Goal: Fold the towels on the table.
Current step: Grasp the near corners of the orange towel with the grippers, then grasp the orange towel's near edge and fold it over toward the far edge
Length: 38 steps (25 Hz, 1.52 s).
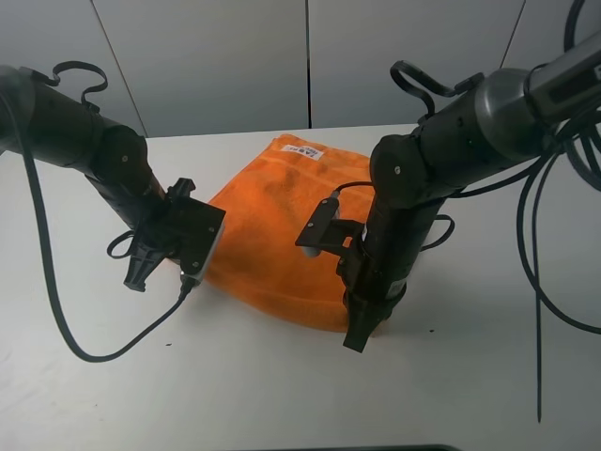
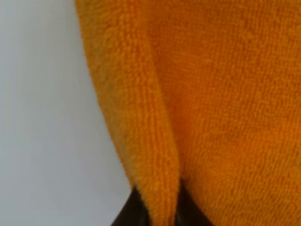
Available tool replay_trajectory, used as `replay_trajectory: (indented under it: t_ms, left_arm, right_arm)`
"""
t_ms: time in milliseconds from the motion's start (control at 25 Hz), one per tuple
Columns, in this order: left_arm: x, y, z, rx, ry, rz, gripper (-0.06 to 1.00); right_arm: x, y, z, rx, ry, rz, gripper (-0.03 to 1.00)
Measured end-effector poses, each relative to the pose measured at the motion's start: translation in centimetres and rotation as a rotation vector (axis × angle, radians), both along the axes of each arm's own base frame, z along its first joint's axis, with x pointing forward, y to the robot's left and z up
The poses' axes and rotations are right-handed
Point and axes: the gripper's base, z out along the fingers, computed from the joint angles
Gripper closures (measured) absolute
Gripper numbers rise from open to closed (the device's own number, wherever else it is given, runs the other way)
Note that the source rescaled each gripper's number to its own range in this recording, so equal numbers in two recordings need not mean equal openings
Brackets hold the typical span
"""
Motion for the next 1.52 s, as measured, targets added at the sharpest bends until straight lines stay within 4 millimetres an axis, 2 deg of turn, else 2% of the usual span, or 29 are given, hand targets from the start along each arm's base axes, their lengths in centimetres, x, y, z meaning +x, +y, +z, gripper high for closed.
replay_trajectory:
  t_ms: [200,440,600,680,840,1160,1360,1520]
  left_arm:
    - [0.0,0.0,0.0,-0.004,-0.001,0.016,0.94]
    - [0.1,-0.1,0.2,-0.032,-0.009,0.123,0.94]
    - [0.1,-0.2,0.9,-0.092,-0.021,0.287,0.94]
    - [0.0,-0.2,1.8,-0.12,-0.036,0.349,0.94]
    - [-0.2,0.0,4.3,-0.149,-0.068,0.379,0.94]
    - [-2.2,0.5,7.6,-0.113,0.001,0.485,0.94]
    - [-4.4,-1.0,8.2,-0.003,0.047,0.486,0.94]
    - [-4.8,-1.7,8.3,0.049,-0.012,0.499,0.94]
  right_arm:
    - [0.0,0.0,0.0,0.0,0.0,0.0,0.97]
    - [0.0,0.0,0.0,-0.002,0.0,-0.005,0.97]
    - [0.0,0.0,0.0,-0.005,0.005,-0.008,0.97]
    - [0.0,0.0,0.2,-0.001,0.001,-0.008,0.97]
    - [-0.1,-0.2,1.8,0.018,-0.034,0.009,0.97]
    - [0.1,-1.1,6.9,0.036,-0.214,0.084,0.97]
    - [0.0,-1.7,8.4,0.018,-0.26,0.106,0.97]
    - [0.2,-2.0,8.6,-0.008,-0.295,0.119,0.97]
